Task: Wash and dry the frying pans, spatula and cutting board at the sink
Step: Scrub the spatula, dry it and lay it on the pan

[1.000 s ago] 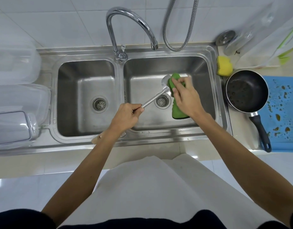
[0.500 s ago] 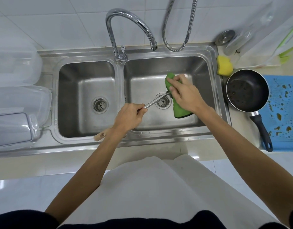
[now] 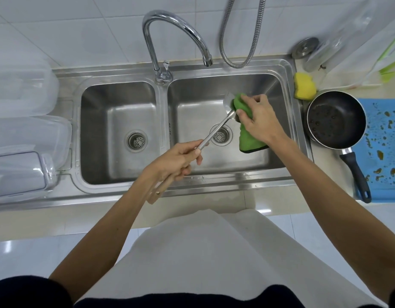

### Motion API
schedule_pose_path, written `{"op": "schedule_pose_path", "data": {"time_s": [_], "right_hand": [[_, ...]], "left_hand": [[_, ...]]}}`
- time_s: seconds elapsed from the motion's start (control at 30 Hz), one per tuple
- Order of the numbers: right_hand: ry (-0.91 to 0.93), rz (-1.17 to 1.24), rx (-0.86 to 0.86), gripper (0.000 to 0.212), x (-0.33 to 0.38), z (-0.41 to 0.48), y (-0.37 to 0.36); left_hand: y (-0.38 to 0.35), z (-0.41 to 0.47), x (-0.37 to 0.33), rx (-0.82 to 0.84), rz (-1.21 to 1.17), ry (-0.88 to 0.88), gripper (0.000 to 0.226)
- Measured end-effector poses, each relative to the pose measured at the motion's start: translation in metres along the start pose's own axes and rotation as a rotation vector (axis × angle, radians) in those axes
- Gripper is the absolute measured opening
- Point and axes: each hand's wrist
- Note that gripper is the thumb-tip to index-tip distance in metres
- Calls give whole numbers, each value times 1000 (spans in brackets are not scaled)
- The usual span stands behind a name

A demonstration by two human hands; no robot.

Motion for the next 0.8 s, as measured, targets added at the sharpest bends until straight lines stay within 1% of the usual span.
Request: {"op": "schedule_pose_path", "data": {"time_s": [0.13, 0.17, 0.23, 0.3, 0.33, 0.37, 0.4, 0.47, 0.5, 0.53, 0.6, 0.63, 0.67, 0.73, 0.77, 0.8], "right_hand": [[-26, 43, -40, 50, 7, -13, -17], [-6, 59, -56, 49, 11, -21, -24], [130, 51, -41, 47, 22, -45, -46], [338, -21, 47, 43, 34, -75, -61], [405, -57, 86, 42, 30, -79, -65], [409, -76, 96, 41, 25, -74, -62], [341, -87, 72, 39, 19, -62, -58], [188, -104, -27, 34, 5, -41, -50], [168, -93, -27, 34, 6, -41, -51], [205, -71, -3, 34, 13, -49, -56], [365, -49, 58, 37, 28, -72, -66], [394, -54, 80, 38, 25, -75, -68], [352, -59, 68, 37, 19, -68, -67], [162, -43, -36, 34, 9, -46, -62], [115, -40, -46, 33, 9, -43, -63], [130, -23, -32, 34, 14, -47, -67]], "left_hand": [[-8, 3, 3, -138, 137, 39, 25], [-12, 7, 2, -158, 176, 45, 23], [-18, 14, 0, -184, 256, 35, 20], [-19, 19, -3, -173, 385, 14, 23], [-18, 20, -3, -157, 448, 15, 23], [-16, 19, -1, -149, 496, 33, 23], [-15, 18, 1, -149, 520, 56, 22], [-17, 18, 4, -153, 546, 74, 23], [-19, 20, 3, -150, 569, 64, 24], [-20, 22, 1, -144, 599, 44, 26], [-22, 27, 0, -135, 649, -8, 27], [-22, 27, 1, -132, 667, -23, 28], [-21, 26, 5, -130, 676, -29, 28], [-23, 23, 11, -142, 695, -36, 29], [-24, 23, 13, -153, 695, -43, 28], [-25, 23, 14, -174, 680, -48, 27]]}}
Point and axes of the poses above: each hand's wrist, its own z-axis towards the middle knuckle, its own y-axis out of the back of the hand, x = y × z, and after that the axes turned 13 degrees about -y, right-handed
